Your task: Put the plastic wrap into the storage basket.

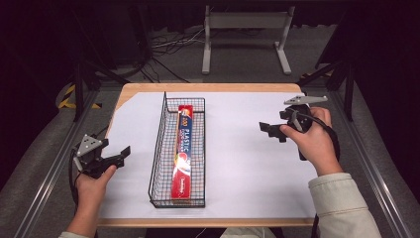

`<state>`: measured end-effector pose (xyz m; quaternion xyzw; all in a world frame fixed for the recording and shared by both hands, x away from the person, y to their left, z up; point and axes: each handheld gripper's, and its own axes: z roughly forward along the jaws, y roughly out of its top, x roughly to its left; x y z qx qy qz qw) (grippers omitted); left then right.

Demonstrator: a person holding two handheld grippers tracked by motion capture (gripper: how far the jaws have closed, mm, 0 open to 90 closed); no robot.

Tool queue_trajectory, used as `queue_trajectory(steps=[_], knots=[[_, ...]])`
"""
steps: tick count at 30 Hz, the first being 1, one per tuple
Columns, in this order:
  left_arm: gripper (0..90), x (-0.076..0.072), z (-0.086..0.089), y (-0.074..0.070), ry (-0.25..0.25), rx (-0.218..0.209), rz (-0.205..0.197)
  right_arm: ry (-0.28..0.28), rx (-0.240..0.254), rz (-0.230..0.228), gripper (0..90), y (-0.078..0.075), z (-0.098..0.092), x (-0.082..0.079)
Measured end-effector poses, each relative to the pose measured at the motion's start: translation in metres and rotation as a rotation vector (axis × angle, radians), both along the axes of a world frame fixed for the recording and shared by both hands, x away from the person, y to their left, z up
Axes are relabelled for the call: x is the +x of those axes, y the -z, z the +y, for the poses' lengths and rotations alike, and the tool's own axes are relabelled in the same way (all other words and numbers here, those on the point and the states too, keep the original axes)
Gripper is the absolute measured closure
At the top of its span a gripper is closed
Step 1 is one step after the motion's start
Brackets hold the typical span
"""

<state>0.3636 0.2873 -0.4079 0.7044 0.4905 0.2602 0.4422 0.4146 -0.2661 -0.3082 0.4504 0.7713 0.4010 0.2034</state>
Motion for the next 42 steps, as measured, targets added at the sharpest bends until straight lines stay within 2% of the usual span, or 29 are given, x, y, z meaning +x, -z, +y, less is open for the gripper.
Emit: queue_trajectory(steps=[2, 3, 4, 5, 8, 15, 17, 22, 30, 33, 36, 39, 42], knots=[[14.5, -0.002, 0.001, -0.001, -0.004, 0.002, -0.009, -0.009, 0.028, -0.001, 13.2, 0.009, -0.004, -0.003], [14.6, -0.002, 0.001, -0.001, -0.007, 0.009, -0.011, -0.011, 0.02, -0.007, 13.9, 0.015, -0.006, -0.005], [14.6, -0.002, 0.001, -0.001, -0.007, 0.009, -0.011, -0.011, 0.02, -0.007, 13.9, 0.015, -0.006, -0.005], [14.6, -0.002, 0.002, 0.0, -0.009, 0.005, -0.009, -0.034, -0.017, -0.016, 14.4, 0.029, -0.01, -0.009], [14.6, -0.002, 0.002, 0.0, -0.012, 0.007, -0.005, -0.046, -0.022, -0.03, 14.4, 0.036, -0.014, -0.011], [14.6, -0.003, 0.001, 0.003, -0.01, 0.016, 0.003, -0.058, 0.02, -0.076, 14.5, 0.054, -0.026, -0.02], [14.6, -0.003, 0.001, 0.004, -0.006, 0.018, 0.006, -0.069, 0.031, -0.072, 14.5, 0.061, -0.028, -0.021], [14.5, -0.002, 0.0, 0.006, -0.006, 0.02, 0.012, -0.094, 0.017, -0.065, 14.4, 0.077, -0.03, -0.023], [14.4, -0.001, 0.0, 0.007, -0.002, 0.012, 0.014, -0.088, 0.044, -0.062, 14.4, 0.102, -0.033, -0.028], [14.4, -0.001, 0.001, 0.007, 0.001, 0.012, 0.016, -0.093, 0.016, -0.052, 14.4, 0.11, -0.034, -0.03], [14.4, 0.0, 0.0, 0.009, 0.005, 0.011, 0.019, -0.091, 0.013, -0.041, 14.4, 0.116, -0.034, -0.032], [14.4, 0.001, -0.001, 0.009, 0.01, 0.013, 0.021, -0.084, -0.021, -0.028, 14.5, 0.124, -0.035, -0.033], [14.4, 0.001, -0.002, 0.009, 0.018, 0.015, 0.02, -0.076, -0.021, -0.021, 14.5, 0.129, -0.036, -0.034]])
